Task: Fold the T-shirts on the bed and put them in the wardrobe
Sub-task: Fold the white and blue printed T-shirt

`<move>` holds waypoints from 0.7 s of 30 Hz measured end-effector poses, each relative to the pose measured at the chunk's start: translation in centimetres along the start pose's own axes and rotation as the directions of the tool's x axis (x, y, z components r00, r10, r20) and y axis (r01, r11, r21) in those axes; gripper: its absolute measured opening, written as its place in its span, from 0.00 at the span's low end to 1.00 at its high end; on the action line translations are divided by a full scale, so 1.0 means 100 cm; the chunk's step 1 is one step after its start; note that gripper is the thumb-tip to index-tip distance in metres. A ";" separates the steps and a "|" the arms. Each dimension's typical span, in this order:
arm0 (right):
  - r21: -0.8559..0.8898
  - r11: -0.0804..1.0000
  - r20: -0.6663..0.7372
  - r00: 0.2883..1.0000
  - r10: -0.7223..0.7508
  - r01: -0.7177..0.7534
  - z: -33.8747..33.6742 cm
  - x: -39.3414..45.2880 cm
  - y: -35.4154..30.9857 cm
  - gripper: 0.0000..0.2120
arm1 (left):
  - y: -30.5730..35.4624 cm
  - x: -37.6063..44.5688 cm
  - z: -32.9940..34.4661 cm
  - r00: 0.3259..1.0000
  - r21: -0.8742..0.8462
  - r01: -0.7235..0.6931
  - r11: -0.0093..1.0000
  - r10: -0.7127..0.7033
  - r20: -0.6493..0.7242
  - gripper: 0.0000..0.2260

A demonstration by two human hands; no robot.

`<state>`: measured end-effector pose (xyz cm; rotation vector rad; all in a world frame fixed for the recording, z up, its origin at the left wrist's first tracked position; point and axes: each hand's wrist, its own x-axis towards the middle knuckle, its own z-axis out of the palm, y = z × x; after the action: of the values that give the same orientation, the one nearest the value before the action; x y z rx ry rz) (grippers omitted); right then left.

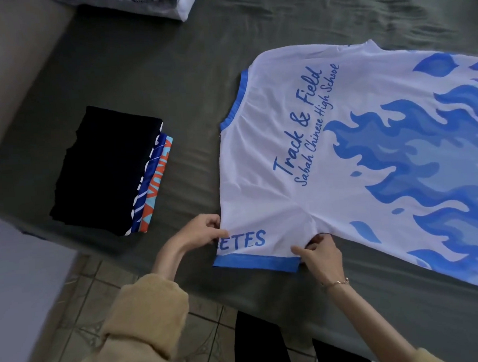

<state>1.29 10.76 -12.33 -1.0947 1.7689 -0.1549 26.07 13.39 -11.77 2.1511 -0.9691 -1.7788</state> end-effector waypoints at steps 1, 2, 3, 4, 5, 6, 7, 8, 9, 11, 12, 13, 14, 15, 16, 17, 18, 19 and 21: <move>0.020 1.000 0.029 1.000 0.009 -0.009 0.000 0.001 0.000 0.09 | -0.001 -0.001 -0.001 1.000 -0.053 0.003 0.999 -0.002 0.025 0.12; 0.065 0.998 0.065 0.998 0.020 -0.024 0.000 0.000 0.000 0.06 | -0.003 -0.003 -0.001 0.999 -0.095 0.006 0.995 -0.001 0.054 0.12; 0.122 0.991 0.114 0.993 0.037 -0.051 -0.002 0.000 0.000 0.06 | -0.005 -0.004 0.000 0.997 -0.117 0.004 0.993 0.005 0.081 0.12; 0.172 0.982 0.173 0.983 0.054 -0.084 -0.003 -0.001 -0.001 0.07 | -0.008 -0.004 0.000 0.994 -0.130 -0.001 0.992 0.015 0.104 0.12; 0.200 0.973 0.231 0.971 0.069 -0.116 -0.005 -0.002 -0.001 0.08 | -0.012 -0.005 0.001 0.992 -0.135 -0.006 0.991 0.022 0.123 0.12; 0.207 0.968 0.280 0.956 0.083 -0.145 -0.009 -0.002 0.000 0.09 | -0.016 -0.006 0.002 0.991 -0.139 -0.006 0.990 0.025 0.135 0.12; 0.195 0.967 0.324 0.941 0.095 -0.164 -0.013 -0.001 0.001 0.10 | -0.020 -0.007 0.003 0.991 -0.139 -0.004 0.990 0.022 0.131 0.11; 0.164 0.972 0.357 0.929 0.101 -0.168 -0.018 0.000 0.003 0.10 | -0.023 -0.007 0.004 0.993 -0.136 -0.003 0.991 0.018 0.113 0.11; 0.108 0.983 0.374 0.922 0.099 -0.149 -0.022 0.002 0.006 0.11 | -0.026 -0.007 0.006 0.996 -0.129 -0.002 0.992 0.013 0.087 0.10; -0.034 0.996 0.382 0.920 0.088 -0.081 -0.029 0.006 0.010 0.12 | -0.028 -0.004 0.008 0.999 -0.086 0.002 0.996 0.002 0.037 0.09; -0.098 0.994 0.379 0.922 0.081 -0.047 -0.029 0.007 0.011 0.13 | -0.026 -0.003 0.010 1.000 -0.058 0.005 0.998 -0.004 0.022 0.09; -0.160 0.987 0.373 0.925 0.073 -0.013 -0.029 0.009 0.011 0.13 | -0.024 -0.002 0.010 1.000 -0.027 0.011 1.000 -0.011 0.015 0.08; -0.223 0.975 0.367 0.928 0.063 0.022 -0.029 0.011 0.010 0.12 | -0.020 0.000 0.010 1.000 0.009 0.024 1.000 -0.024 0.012 0.07; -0.286 0.957 0.368 0.928 0.055 0.056 -0.029 0.013 0.010 0.11 | -0.016 0.001 0.010 0.999 0.059 0.047 0.997 -0.047 0.008 0.06; -0.341 0.936 0.371 0.928 0.048 0.088 -0.028 0.015 0.008 0.11 | -0.012 0.002 0.010 0.997 0.127 0.072 0.989 -0.073 0.003 0.06; -0.381 0.917 0.364 0.931 0.031 0.118 -0.027 0.016 0.005 0.12 | -0.007 0.003 0.009 0.995 0.197 0.096 0.976 -0.097 -0.004 0.06; -0.406 0.902 0.332 0.943 -0.003 0.146 -0.026 0.016 0.003 0.15 | -0.004 0.005 0.007 0.994 0.249 0.113 0.962 -0.113 -0.016 0.07; -0.419 0.893 0.273 0.961 -0.049 0.164 -0.026 0.017 0.000 0.20 | 0.000 0.008 0.005 0.993 0.271 0.120 0.955 -0.113 -0.040 0.09; -0.410 0.895 0.125 0.983 -0.134 0.174 -0.028 0.021 -0.002 0.23 | 0.004 0.013 0.001 0.990 0.243 0.104 0.964 -0.077 -0.119 0.11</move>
<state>-1.01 8.07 -12.32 -1.5273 1.6697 0.1910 25.94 12.33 -12.65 2.4517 -1.1370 -1.6336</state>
